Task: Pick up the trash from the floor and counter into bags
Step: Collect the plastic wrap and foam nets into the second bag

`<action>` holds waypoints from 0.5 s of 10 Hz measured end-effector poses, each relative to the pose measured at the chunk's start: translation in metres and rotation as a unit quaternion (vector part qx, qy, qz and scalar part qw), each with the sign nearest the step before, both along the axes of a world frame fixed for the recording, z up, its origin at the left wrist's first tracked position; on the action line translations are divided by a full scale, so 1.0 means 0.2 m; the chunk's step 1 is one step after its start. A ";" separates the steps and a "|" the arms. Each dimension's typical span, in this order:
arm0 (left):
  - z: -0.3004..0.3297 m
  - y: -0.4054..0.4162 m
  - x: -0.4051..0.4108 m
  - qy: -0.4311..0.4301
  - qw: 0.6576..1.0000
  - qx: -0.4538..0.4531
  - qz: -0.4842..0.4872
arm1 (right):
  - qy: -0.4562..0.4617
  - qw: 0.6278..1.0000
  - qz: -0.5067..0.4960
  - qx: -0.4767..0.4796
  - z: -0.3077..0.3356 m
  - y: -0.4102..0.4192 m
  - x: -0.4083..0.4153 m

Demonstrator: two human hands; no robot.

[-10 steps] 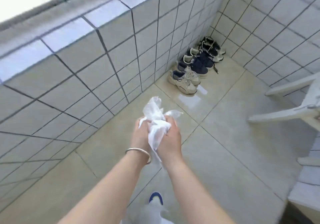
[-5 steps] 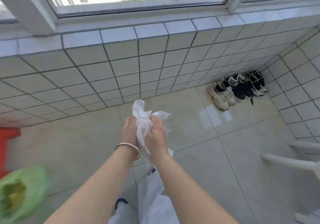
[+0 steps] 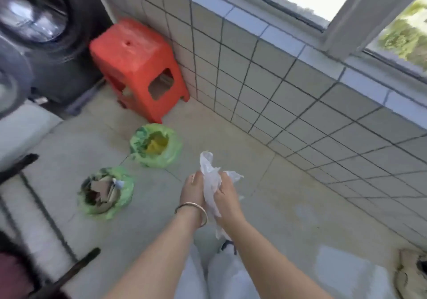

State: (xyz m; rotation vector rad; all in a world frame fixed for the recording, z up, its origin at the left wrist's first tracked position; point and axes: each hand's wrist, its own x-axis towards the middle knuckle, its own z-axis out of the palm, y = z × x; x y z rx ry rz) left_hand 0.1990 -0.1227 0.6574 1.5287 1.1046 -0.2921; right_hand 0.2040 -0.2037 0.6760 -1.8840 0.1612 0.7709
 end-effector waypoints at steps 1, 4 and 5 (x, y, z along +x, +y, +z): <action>-0.05 0.30 -0.03 0.009 0.997 0.007 0.077 | 0.025 0.998 0.052 0.010 -0.07 0.35 0.02; -0.36 1.15 0.08 0.072 0.969 -0.003 0.238 | 0.245 0.959 0.091 0.107 -0.36 1.18 0.23; -0.58 1.38 0.17 0.070 0.961 -0.036 0.264 | 0.224 0.967 0.091 0.085 -0.60 1.36 0.26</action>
